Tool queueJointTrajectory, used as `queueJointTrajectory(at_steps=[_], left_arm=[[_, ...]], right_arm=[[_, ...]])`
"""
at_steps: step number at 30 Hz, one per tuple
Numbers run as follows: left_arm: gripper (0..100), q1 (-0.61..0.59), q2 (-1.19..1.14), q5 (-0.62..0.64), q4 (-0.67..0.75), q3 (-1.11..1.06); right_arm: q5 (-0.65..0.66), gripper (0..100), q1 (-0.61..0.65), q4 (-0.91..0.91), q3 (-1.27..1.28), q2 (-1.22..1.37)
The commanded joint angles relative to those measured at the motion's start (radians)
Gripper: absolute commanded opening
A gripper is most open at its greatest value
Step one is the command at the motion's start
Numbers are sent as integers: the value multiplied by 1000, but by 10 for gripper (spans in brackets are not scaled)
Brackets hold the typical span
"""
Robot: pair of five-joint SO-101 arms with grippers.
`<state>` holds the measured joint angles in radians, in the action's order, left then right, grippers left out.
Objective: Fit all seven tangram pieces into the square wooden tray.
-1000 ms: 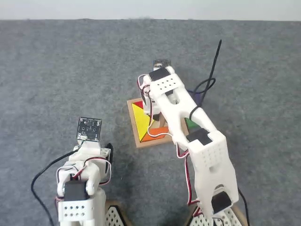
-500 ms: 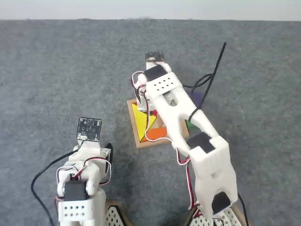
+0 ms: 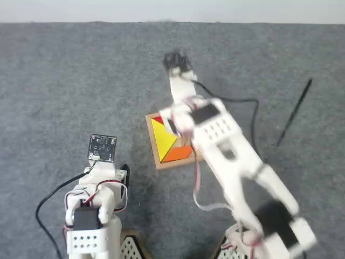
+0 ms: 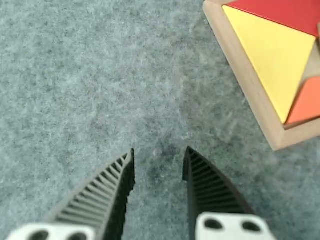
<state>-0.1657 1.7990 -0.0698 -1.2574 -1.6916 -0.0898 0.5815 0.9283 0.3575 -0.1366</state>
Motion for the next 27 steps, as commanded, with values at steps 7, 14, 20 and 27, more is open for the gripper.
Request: queueJointTrajectory(at_steps=[7,14,20,27], left_arm=[[153,3,28,-6,-9,8],[153,3,28,-6,-9,8],[153,3,28,-6,-9,8],[153,3,28,-6,-9,8]], right_arm=[[210,7,-38,-418,362,-120],[212,7,-91,-438,253,44],[207,7,-133,-360,117,188],[210,7,-130,-354,94,254]])
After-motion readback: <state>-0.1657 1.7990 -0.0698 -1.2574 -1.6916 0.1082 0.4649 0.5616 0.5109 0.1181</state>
